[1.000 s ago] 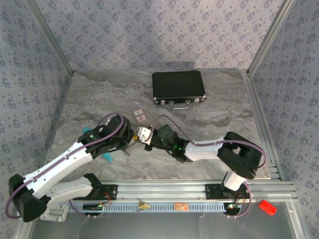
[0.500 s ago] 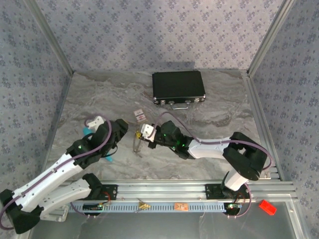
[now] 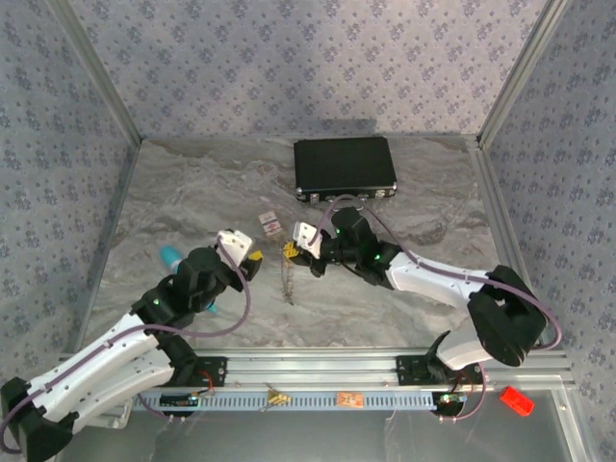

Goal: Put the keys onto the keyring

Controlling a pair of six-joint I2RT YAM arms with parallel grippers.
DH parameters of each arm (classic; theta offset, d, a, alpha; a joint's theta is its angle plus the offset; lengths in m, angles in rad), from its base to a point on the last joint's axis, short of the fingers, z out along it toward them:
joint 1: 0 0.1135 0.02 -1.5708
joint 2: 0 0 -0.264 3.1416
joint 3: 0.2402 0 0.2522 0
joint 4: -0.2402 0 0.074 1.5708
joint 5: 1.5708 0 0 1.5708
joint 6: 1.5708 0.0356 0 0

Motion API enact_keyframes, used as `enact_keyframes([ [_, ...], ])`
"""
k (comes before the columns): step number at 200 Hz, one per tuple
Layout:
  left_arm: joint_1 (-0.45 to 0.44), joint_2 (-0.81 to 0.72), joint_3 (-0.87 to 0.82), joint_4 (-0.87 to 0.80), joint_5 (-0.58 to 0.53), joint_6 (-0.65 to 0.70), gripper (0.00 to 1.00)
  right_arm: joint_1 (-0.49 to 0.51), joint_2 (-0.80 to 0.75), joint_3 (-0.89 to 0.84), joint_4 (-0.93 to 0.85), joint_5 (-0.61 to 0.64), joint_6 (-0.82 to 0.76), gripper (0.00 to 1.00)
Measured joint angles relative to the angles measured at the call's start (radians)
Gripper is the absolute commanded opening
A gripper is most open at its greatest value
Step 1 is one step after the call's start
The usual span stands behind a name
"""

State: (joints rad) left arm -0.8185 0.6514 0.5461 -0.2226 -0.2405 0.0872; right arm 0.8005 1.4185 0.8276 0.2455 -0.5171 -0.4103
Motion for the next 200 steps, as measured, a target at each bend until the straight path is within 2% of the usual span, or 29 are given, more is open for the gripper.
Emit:
enact_keyframes([
  [12,0.000,-0.009,-0.020,0.017,0.085,0.127,0.36,-0.005,-0.011,0.043,-0.100,-0.032,-0.039,0.00],
  [31,0.000,-0.009,-0.063,0.053,0.202,0.286,0.34,-0.005,-0.022,0.101,-0.228,-0.062,-0.101,0.00],
  [66,0.000,0.031,-0.120,0.134,0.317,0.420,0.33,-0.003,-0.032,0.131,-0.380,-0.087,-0.199,0.00],
  [138,0.000,0.100,-0.121,0.228,0.471,0.417,0.25,0.019,-0.033,0.175,-0.553,-0.074,-0.325,0.00],
  [200,0.000,0.131,-0.121,0.252,0.510,0.372,0.14,0.045,-0.033,0.198,-0.579,-0.056,-0.359,0.00],
])
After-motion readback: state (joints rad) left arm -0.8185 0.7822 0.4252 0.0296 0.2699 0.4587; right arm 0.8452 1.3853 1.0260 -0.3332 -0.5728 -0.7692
